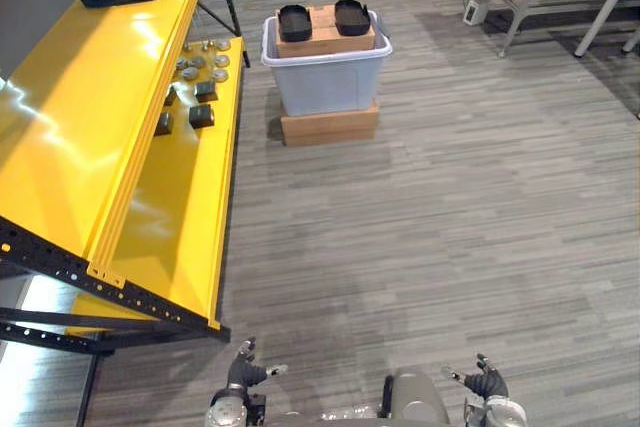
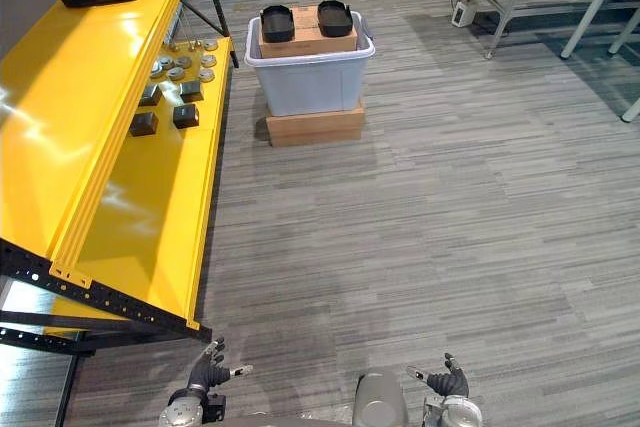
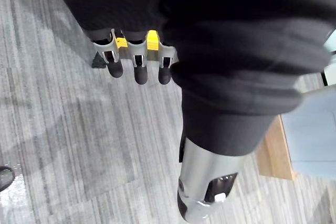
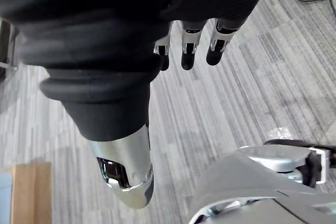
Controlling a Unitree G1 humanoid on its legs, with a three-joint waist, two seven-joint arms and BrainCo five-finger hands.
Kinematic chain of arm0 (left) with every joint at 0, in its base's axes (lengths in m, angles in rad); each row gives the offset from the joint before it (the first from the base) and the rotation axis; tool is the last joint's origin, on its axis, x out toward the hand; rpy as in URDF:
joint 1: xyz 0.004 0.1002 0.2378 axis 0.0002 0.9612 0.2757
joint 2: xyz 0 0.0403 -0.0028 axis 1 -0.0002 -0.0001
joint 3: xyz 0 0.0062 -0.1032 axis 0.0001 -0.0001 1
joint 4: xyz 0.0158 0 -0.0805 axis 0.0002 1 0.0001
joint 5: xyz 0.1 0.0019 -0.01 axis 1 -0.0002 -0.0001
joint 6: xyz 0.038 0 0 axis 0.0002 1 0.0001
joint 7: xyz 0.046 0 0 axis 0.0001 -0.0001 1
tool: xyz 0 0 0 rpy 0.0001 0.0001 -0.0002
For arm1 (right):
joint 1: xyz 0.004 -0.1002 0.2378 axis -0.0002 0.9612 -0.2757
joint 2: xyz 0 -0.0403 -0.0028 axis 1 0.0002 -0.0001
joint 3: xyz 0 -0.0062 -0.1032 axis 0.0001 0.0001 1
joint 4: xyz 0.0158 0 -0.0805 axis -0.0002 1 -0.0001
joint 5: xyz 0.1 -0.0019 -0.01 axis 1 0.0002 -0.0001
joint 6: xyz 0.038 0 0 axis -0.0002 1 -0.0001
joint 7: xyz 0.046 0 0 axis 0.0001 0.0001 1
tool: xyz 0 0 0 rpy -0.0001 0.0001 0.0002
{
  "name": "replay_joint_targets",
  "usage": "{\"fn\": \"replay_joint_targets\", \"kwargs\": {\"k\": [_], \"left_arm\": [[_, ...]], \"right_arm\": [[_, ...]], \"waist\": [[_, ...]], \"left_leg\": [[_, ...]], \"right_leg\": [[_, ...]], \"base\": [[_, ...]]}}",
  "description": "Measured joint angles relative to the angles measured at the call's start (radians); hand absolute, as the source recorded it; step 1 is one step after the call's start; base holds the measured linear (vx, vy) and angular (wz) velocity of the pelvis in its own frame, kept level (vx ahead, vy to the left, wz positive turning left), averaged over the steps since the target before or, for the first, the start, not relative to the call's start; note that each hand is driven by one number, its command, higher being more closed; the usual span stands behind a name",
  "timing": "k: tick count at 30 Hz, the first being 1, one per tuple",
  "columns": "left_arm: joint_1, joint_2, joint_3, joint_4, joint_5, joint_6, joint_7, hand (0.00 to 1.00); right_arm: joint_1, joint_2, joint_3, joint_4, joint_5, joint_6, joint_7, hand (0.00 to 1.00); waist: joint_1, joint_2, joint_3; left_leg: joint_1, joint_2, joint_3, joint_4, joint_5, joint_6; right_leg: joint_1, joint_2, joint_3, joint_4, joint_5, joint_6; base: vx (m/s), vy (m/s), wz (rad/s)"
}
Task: Walk over and take plastic housings, then place them on the shelf
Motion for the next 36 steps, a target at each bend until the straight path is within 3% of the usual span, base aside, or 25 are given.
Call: {"fn": "replay_joint_targets", "kwargs": {"k": [1,2,3,4,6,7,8,9,10,11,13,15,17,19,22,23,25,26,28,29,31,32,33,35,36], "left_arm": [[-0.003,0.008,0.000,0.001,0.000,0.000,0.008,0.00],[-0.003,0.016,0.000,0.008,0.000,0.000,0.009,0.00],[-0.002,0.010,0.001,0.013,0.000,0.000,0.010,0.00],[-0.005,-0.001,-0.005,0.019,0.000,-0.001,0.008,0.00],[-0.013,-0.034,-0.008,0.043,-0.001,-0.004,0.009,0.00],[-0.011,-0.041,-0.008,0.051,-0.001,-0.005,0.009,0.00],[-0.005,-0.051,-0.008,0.064,-0.003,-0.004,0.008,0.00],[-0.003,-0.059,-0.005,0.065,-0.004,-0.005,0.007,0.00],[-0.002,-0.062,-0.001,0.065,-0.005,-0.007,0.007,0.00],[0.003,-0.067,0.009,0.068,-0.019,-0.006,0.007,0.00],[0.009,-0.067,0.023,0.067,-0.021,-0.006,0.007,0.00],[0.024,-0.067,0.034,0.048,-0.022,-0.005,0.008,0.00],[0.044,-0.068,0.026,0.007,-0.022,-0.004,0.008,0.00],[0.045,-0.073,0.025,-0.003,-0.023,-0.003,0.010,0.00],[0.043,-0.074,0.004,0.003,-0.030,0.008,0.011,0.00],[0.045,-0.062,0.001,0.004,-0.030,0.013,0.010,0.00],[0.037,-0.060,0.002,0.008,-0.030,0.015,0.010,0.00],[0.035,-0.071,0.001,0.010,-0.031,0.014,0.010,0.00],[0.034,-0.069,-0.002,0.022,-0.031,0.017,0.010,0.00],[0.034,-0.062,-0.006,0.026,-0.031,0.019,0.010,0.00],[0.029,-0.061,-0.019,0.029,-0.031,0.021,0.012,0.00],[0.031,-0.055,-0.034,0.030,-0.033,0.022,0.017,0.00],[0.030,-0.053,-0.040,0.030,-0.037,0.022,0.021,0.00],[-0.002,-0.065,-0.043,0.031,-0.052,0.022,0.028,0.00],[-0.016,-0.066,-0.043,0.032,-0.052,0.020,0.028,0.00]], "right_arm": [[0.000,0.000,0.005,-0.001,0.000,0.000,0.000,0.00],[0.006,-0.012,0.025,-0.003,-0.001,-0.002,0.000,0.00],[0.006,-0.023,0.029,-0.002,-0.001,-0.001,0.000,0.00],[0.001,-0.037,0.030,-0.003,-0.001,-0.001,0.001,0.00],[-0.016,-0.059,0.029,-0.004,-0.001,-0.001,0.005,0.00],[-0.014,-0.062,0.029,-0.003,-0.001,0.002,0.007,0.00],[-0.002,-0.063,0.029,-0.005,-0.001,0.003,0.007,0.00],[0.014,-0.065,0.029,-0.013,0.000,0.002,0.006,0.00],[0.017,-0.065,0.029,-0.015,0.000,0.002,0.006,0.00],[0.016,-0.065,0.027,-0.028,0.008,-0.001,0.004,0.00],[0.016,-0.065,0.024,-0.042,0.020,-0.011,0.000,0.00],[0.019,-0.065,0.023,-0.041,0.031,-0.013,0.000,0.00],[0.025,-0.065,0.024,-0.041,0.037,-0.012,-0.001,0.00],[0.030,-0.064,0.019,-0.036,0.037,-0.015,-0.003,0.00],[0.038,-0.060,0.016,-0.029,0.037,-0.020,-0.017,0.00],[0.049,-0.045,0.021,-0.026,0.037,-0.022,-0.020,0.00],[0.060,-0.033,0.029,-0.012,0.037,-0.027,-0.018,0.00],[0.060,-0.026,0.025,0.021,0.036,-0.026,-0.017,0.00],[0.071,0.002,0.021,0.045,0.035,-0.022,-0.014,0.00],[0.080,0.017,0.027,0.052,0.034,-0.019,-0.013,0.00],[0.076,0.022,0.031,0.054,0.032,-0.016,-0.007,0.00],[0.067,0.015,0.033,0.051,0.032,-0.017,-0.002,0.00],[0.063,0.008,0.039,0.049,0.032,-0.018,-0.001,0.00],[0.053,-0.024,0.042,0.043,0.033,-0.032,0.001,0.00],[0.053,-0.030,0.042,0.042,0.033,-0.031,0.001,0.00]], "waist": [[0.001,-0.007,0.006],[-0.005,-0.046,0.003],[-0.008,-0.040,0.003],[-0.013,-0.023,-0.004],[-0.040,0.011,-0.005],[-0.049,0.018,-0.005],[-0.055,0.027,-0.005],[-0.051,0.018,0.001],[-0.048,0.019,0.002],[-0.046,0.012,0.005],[-0.043,0.008,0.006],[-0.031,0.004,0.005],[-0.012,-0.004,0.006],[0.001,-0.003,0.005],[0.005,0.003,0.003],[0.009,-0.028,-0.023],[0.008,-0.057,-0.054],[0.009,-0.072,-0.070],[0.007,-0.111,-0.084],[0.006,-0.122,-0.090],[0.007,-0.107,-0.081],[0.007,-0.084,-0.075],[0.007,-0.066,-0.072],[0.003,0.016,-0.064],[0.002,0.027,-0.061]], "left_leg": [[0.019,-0.006,0.003,-0.001,-0.004,-0.035],[0.066,-0.016,-0.002,0.001,-0.031,-0.081],[0.081,-0.009,-0.003,0.006,-0.037,-0.090],[0.079,0.001,-0.008,0.029,-0.032,-0.099],[0.028,0.035,-0.031,0.204,0.017,-0.182],[0.007,0.053,-0.039,0.283,0.044,-0.206],[-0.051,0.102,-0.051,0.483,0.158,-0.231],[-0.135,0.169,-0.038,0.720,0.215,-0.217],[-0.180,0.203,-0.016,0.831,0.205,-0.200],[-0.243,0.246,0.024,0.974,0.167,-0.147],[-0.322,0.256,0.079,0.985,0.131,-0.093],[-0.389,0.225,0.113,0.818,0.111,-0.095],[-0.442,0.122,0.059,0.384,0.116,-0.104],[-0.444,0.061,-0.031,0.063,0.171,-0.148],[-0.484,0.051,-0.081,-0.023,0.184,-0.146],[-0.485,0.021,-0.097,0.036,0.309,-0.072],[-0.498,-0.032,-0.111,0.096,0.313,-0.044],[-0.502,-0.054,-0.103,0.148,0.289,-0.003],[-0.475,-0.097,-0.092,0.193,0.217,0.027],[-0.444,-0.121,-0.098,0.195,0.173,0.046],[-0.358,-0.125,-0.112,0.165,0.132,0.060],[-0.280,-0.114,-0.114,0.117,0.129,0.052],[-0.240,-0.102,-0.116,0.090,0.128,0.050],[-0.137,-0.032,-0.116,0.022,0.133,0.041],[-0.128,-0.020,-0.114,0.023,0.134,0.040]], "right_leg": [[-0.004,0.008,0.031,-0.109,0.077,0.002],[-0.009,0.005,0.099,-0.153,0.216,-0.020],[-0.023,0.006,0.120,-0.101,0.257,-0.051],[-0.064,0.004,0.133,0.002,0.207,-0.070],[-0.082,-0.013,0.117,0.163,0.066,-0.091],[-0.063,-0.014,0.107,0.183,0.033,-0.097],[0.007,-0.008,0.082,0.189,-0.014,-0.112],[0.087,0.001,0.059,0.165,-0.052,-0.119],[0.129,0.012,0.053,0.145,-0.068,-0.130],[0.213,0.028,0.046,0.095,-0.082,-0.136],[0.336,0.054,0.047,-0.014,-0.083,-0.136],[0.424,0.068,0.047,-0.106,-0.069,-0.131],[0.508,0.074,0.060,-0.183,-0.064,-0.118],[0.549,0.082,0.081,-0.222,-0.072,-0.105],[0.656,0.108,0.124,-0.276,-0.120,-0.053],[0.688,0.075,0.158,-0.262,-0.168,-0.025],[0.670,0.025,0.186,-0.184,-0.195,-0.003],[0.616,-0.011,0.213,-0.050,-0.200,0.005],[0.497,-0.085,0.235,0.262,-0.143,0.079],[0.415,-0.120,0.250,0.443,-0.010,0.111],[0.337,-0.154,0.194,0.610,-0.049,0.056],[0.305,-0.156,0.132,0.624,-0.112,0.018],[0.290,-0.143,0.105,0.601,-0.140,-0.003],[0.202,-0.048,0.009,0.379,-0.197,-0.041],[0.175,-0.028,0.006,0.305,-0.195,-0.041]], "base": [[0.48,-0.200,0.20],[0.50,-0.211,0.19],[0.58,-0.276,0.18],[0.37,-0.203,0.09],[0.52,-0.310,0.21],[0.61,-0.342,0.31],[0.52,-0.274,0.36],[0.50,-0.285,0.34],[0.45,-0.272,0.22],[0.34,-0.209,0.02],[0.45,-0.192,-0.07],[0.48,-0.114,-0.20],[0.39,-0.020,-0.30],[0.41,0.043,-0.39],[0.55,0.180,-0.53],[0.66,0.268,-0.56],[0.57,0.185,-0.40],[0.57,0.173,-0.16],[0.58,0.168,0.12],[0.59,0.129,0.26],[0.58,0.106,0.06],[0.44,0.055,-0.08],[0.53,0.023,-0.07],[0.59,-0.059,0.02],[0.46,-0.081,0.13]]}}
